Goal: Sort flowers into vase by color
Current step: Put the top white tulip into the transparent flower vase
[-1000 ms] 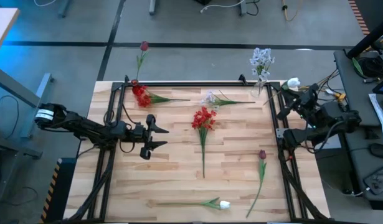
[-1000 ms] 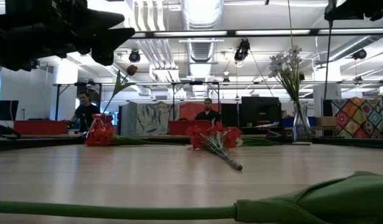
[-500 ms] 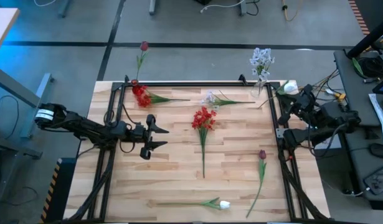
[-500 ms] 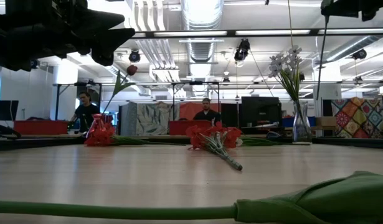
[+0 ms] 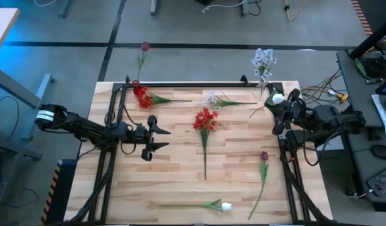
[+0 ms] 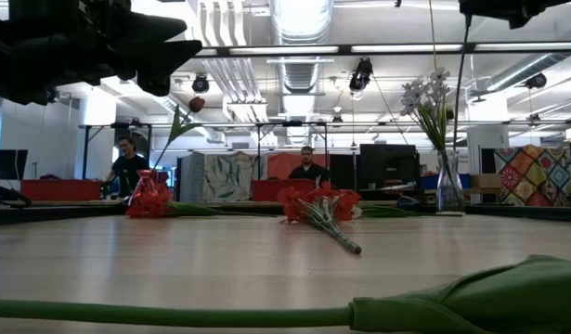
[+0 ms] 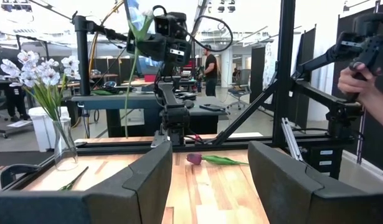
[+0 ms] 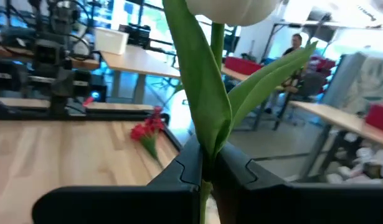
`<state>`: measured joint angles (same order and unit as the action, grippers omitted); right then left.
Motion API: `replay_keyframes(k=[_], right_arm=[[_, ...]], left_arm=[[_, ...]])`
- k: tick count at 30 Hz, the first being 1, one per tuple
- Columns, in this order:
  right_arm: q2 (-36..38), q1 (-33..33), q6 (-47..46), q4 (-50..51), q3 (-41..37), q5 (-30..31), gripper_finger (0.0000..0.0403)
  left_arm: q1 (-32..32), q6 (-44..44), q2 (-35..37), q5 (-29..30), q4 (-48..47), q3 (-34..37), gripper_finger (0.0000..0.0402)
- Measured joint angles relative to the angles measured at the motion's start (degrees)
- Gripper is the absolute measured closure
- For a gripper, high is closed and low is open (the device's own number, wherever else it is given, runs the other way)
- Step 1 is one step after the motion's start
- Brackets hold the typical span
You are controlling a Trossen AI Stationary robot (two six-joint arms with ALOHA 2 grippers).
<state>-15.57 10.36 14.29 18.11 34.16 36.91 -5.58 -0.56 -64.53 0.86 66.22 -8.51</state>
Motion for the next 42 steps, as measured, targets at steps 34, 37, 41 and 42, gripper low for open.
replay_keyframes(k=[34,37,41,42], right_arm=[[3.9,-20.2,-0.7,-1.4,-4.0,12.4,0.039],[3.2,-20.7,5.7,-10.4,-7.0,14.2,0.039],[1.8,-22.6,14.9,-25.9,-11.3,15.3,0.039],[1.4,-23.2,17.1,-29.9,-12.2,15.3,0.039]], left_arm=[[0.0,1.0,0.0,0.0,-0.8,0.0,0.0206],[0.0,1.0,0.0,0.0,-0.8,0.0,0.0206],[0.0,1.0,0.0,0.0,-0.9,0.0,0.0206],[0.0,1.0,0.0,0.0,-0.9,0.0,0.0206]])
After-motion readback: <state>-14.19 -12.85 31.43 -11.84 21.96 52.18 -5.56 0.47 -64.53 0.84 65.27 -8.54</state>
